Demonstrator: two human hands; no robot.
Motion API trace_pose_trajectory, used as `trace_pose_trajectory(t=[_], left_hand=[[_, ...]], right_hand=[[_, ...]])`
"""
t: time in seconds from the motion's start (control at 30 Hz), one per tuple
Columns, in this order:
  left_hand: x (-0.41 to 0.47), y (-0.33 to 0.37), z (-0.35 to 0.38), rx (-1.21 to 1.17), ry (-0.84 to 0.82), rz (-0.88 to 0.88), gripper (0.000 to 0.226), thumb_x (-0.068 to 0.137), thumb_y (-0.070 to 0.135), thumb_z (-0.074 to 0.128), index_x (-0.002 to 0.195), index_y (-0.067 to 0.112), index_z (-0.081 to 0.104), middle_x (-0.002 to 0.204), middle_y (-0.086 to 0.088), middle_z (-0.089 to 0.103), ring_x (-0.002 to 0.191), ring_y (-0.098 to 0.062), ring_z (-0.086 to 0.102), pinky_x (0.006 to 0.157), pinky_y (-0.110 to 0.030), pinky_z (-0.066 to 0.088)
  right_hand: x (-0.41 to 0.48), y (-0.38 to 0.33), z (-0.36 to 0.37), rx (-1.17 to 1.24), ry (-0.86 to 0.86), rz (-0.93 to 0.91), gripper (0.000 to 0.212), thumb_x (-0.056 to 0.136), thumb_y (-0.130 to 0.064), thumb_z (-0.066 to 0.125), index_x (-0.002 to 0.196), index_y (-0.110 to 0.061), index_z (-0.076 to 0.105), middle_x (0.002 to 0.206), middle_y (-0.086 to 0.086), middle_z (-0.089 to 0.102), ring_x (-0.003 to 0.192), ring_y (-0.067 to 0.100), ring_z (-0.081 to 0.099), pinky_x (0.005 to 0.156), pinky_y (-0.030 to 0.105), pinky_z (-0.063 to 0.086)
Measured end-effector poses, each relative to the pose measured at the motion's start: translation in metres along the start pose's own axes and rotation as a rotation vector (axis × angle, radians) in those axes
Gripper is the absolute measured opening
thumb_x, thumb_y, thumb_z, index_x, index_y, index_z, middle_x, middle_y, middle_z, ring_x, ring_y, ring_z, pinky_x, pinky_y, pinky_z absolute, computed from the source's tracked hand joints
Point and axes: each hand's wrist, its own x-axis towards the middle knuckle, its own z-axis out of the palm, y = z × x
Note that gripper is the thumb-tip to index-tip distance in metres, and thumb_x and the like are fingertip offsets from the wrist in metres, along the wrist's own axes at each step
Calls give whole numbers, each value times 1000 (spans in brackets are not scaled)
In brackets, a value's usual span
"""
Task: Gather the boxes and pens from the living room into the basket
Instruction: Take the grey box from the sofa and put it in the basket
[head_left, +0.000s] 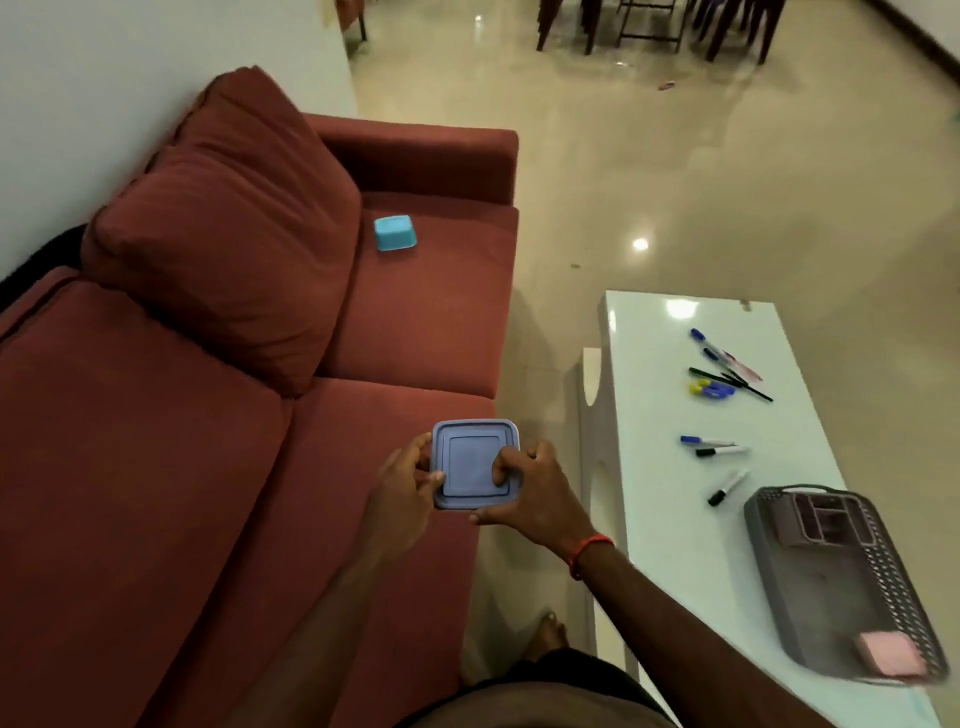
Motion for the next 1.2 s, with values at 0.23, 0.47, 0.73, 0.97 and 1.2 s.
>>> trace_pose_trajectory(t=[0.23, 0.47, 0.73, 0.97, 1.2], left_hand=[[32, 59, 57, -47, -187, 87, 54, 93, -6, 58, 145, 6, 49, 129, -15, 62, 103, -28, 68, 86, -40, 57], [60, 102, 112, -33, -216, 157, 46, 93, -10, 53, 137, 1, 53, 117, -18, 65, 99, -30, 65, 82, -30, 55], [94, 143, 165, 7, -338, 272, 49, 93, 3, 60, 140, 9, 49, 88, -1, 60, 72, -14, 62, 57, -12, 46], [121, 180, 217, 186, -495, 339, 49, 93, 9, 60, 139, 17, 45, 101, -7, 62, 87, -24, 65, 73, -40, 56], [148, 207, 278, 172, -658, 428, 47, 88, 7, 66, 131, 19, 50, 93, 2, 63, 72, -11, 65, 56, -17, 42]], right_hand=[[-4, 55, -55, 25, 42, 124, 57, 41, -52, 93, 80, -32, 56, 94, 0, 49, 83, 11, 45, 61, 12, 33], [2, 103, -99, 39, 113, 158, 56, 46, -47, 94, 85, -32, 57, 95, -1, 49, 83, 10, 45, 64, 9, 34], [-14, 151, -130, 47, 305, 262, 57, 50, -52, 90, 91, -34, 55, 100, -2, 46, 84, 5, 47, 73, 6, 40], [-28, 177, -149, 80, 503, 408, 58, 60, -41, 88, 105, -36, 52, 113, -6, 38, 97, 15, 55, 85, 27, 55], [-23, 198, -164, -43, 601, 591, 85, 65, -46, 83, 135, -40, 36, 152, 3, 18, 136, 26, 30, 96, 37, 53]])
